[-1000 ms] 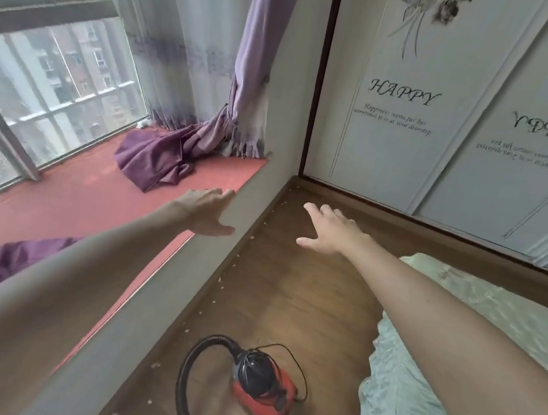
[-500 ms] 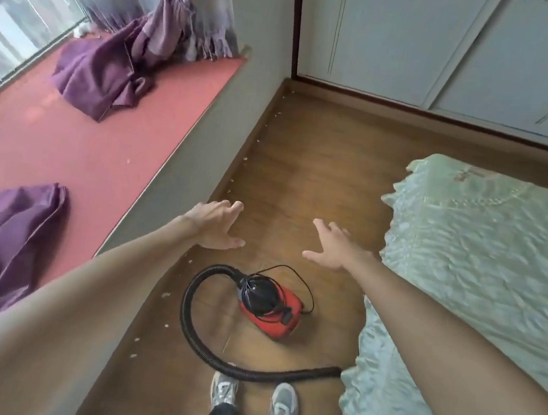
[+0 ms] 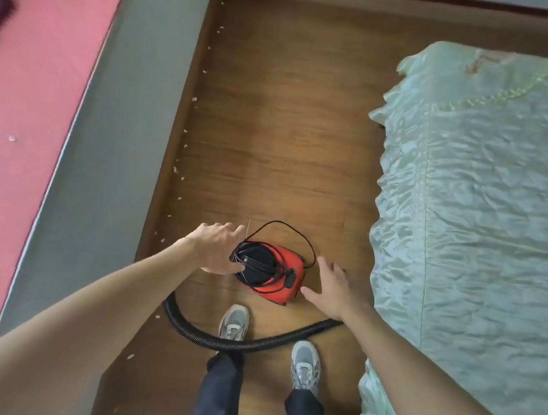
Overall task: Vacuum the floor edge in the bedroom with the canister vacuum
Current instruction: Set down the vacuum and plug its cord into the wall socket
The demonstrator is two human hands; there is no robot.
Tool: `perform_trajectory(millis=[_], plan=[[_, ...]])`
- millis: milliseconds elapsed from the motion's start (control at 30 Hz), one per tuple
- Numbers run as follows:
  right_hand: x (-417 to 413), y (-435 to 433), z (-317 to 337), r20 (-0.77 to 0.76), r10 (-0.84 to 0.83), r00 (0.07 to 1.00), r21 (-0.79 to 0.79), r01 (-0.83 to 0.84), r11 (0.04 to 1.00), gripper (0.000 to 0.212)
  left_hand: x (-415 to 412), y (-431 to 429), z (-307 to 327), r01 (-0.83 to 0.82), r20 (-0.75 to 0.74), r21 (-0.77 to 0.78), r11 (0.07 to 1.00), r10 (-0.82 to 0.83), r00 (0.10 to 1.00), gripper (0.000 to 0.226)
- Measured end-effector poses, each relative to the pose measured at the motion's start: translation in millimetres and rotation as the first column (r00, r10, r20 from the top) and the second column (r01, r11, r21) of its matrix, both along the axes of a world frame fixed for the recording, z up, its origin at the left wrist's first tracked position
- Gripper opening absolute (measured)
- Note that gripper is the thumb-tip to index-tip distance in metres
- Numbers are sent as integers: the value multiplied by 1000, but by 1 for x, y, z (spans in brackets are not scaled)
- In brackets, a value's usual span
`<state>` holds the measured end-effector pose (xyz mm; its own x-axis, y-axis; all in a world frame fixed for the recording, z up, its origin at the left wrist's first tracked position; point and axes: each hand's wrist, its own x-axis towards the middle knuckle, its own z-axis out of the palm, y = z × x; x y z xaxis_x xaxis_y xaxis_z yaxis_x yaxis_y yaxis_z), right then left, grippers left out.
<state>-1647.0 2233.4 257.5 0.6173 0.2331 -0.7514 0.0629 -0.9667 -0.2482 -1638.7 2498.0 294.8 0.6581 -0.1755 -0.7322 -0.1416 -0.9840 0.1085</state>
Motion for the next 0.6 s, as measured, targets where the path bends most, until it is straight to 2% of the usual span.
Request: perform_trajectory(millis=[300,500,600], plan=[[-72,22,-107,-141,-94,985,-46,88,995,68,-39,31,-137,170,-227,-33,985,-173,958,80],[-87,34,-169,-193,-145,970,-62,135,989,68,-52,42,-202,221,-285,-31,975,-221,933,75],[-92,38,-195,-197,-171,965,-68,160,985,61,-50,41,-228,231,-284,-44,972,-234,930,75]])
